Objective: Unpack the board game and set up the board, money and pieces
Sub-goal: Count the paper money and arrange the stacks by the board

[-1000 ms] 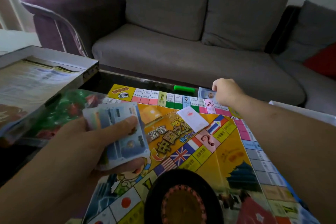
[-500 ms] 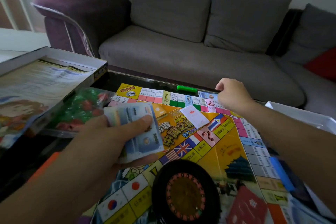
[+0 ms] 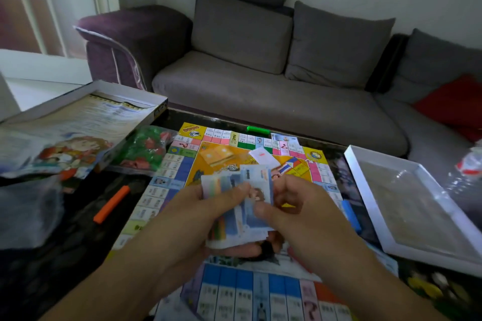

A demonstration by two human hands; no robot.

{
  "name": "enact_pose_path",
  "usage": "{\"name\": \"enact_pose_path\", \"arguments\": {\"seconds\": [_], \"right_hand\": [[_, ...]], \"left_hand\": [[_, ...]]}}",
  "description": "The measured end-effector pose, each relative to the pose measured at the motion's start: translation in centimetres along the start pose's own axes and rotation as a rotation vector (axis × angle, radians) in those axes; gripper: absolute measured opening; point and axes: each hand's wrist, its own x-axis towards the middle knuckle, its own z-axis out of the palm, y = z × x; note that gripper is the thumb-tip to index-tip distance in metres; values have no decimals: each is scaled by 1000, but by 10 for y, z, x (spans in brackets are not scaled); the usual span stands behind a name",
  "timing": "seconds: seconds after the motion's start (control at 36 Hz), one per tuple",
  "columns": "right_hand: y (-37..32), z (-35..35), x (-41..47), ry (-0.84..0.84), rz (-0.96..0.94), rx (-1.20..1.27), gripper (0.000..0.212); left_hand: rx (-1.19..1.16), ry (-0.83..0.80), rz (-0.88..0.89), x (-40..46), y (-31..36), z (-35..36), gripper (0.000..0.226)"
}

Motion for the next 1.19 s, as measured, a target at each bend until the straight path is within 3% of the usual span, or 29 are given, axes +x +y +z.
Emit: {"name": "enact_pose_path", "arguments": {"seconds": [0.22, 0.39, 0.5, 0.64, 0.83, 1.03, 1.19], "right_hand": [[13, 11, -43, 11, 42, 149, 6], [21, 19, -51, -2, 14, 72, 13], [27, 25, -49, -30, -71, -111, 15], [31, 30, -46, -83, -58, -56, 18], [37, 26, -37, 110, -10, 29, 15], [39, 24, -32, 203, 25, 42, 11], [27, 68, -32, 74, -112, -38, 23]], "left_hand": [[95, 121, 51, -32, -22, -1, 24], [120, 196, 86, -41, -32, -2, 27], [153, 202, 111, -38, -34, 0, 21], [169, 264, 123, -27, -38, 4, 24], [107, 242, 73, -18, -35, 5, 26], [61, 342, 118, -14, -20, -15, 19], [-53, 463, 202, -16, 14, -58, 22]]}}
